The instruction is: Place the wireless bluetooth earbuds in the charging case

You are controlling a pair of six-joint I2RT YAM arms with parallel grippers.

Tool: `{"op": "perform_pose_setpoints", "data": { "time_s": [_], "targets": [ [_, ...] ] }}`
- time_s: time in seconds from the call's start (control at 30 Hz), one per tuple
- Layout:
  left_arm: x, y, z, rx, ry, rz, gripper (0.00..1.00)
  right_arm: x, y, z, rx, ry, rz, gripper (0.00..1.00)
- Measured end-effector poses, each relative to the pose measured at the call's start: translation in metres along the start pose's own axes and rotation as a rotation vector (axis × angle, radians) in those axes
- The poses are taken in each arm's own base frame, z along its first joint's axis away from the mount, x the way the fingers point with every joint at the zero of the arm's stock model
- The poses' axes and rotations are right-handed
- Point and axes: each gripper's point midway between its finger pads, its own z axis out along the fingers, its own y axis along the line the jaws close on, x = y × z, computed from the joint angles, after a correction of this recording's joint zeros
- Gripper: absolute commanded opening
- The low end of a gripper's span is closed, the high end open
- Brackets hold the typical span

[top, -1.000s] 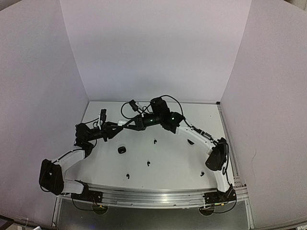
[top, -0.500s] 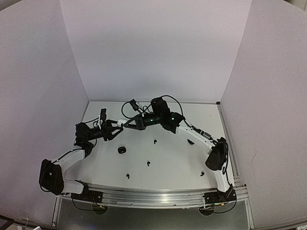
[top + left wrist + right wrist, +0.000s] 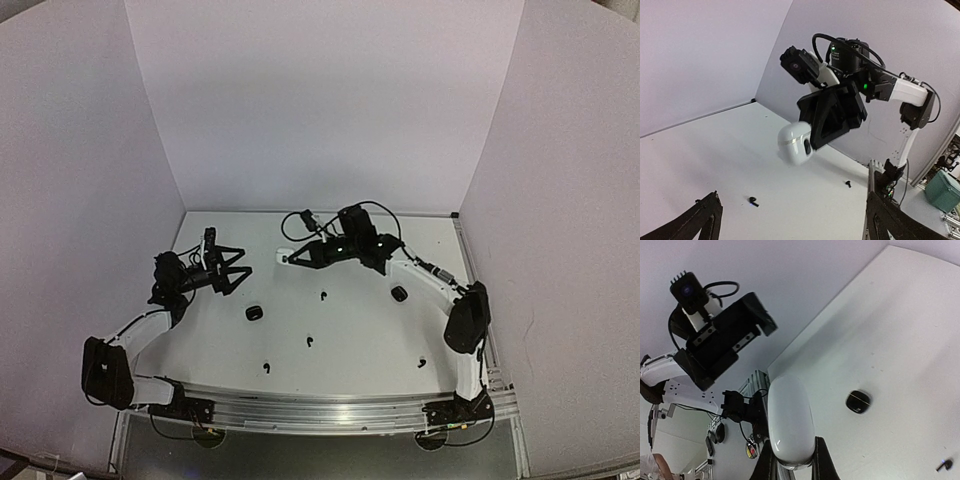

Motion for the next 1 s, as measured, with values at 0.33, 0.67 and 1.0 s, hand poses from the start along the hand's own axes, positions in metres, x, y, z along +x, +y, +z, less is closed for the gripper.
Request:
{"op": "perform_pose_setpoints", "data": {
  "time_s": [0.33, 0.67, 1.0],
  "targets": [
    [0.026, 0.025, -0.007, -0.128, 0.085, 0.012, 0.99, 0.015, -0.177, -0.114, 0.335, 0.055, 0.251, 0.0],
    [0.053, 0.042, -0.005, -0.159, 0.169, -0.055, 0.99, 0.1, -0.264, -0.086, 0.319, 0.286, 0.451, 0.0],
    [0.057, 0.048, -0.002, -0.166, 0.188, -0.067, 1.0, 0.116, -0.292, -0.086, 0.306, 0.3, 0.527, 0.0]
  ]
}}
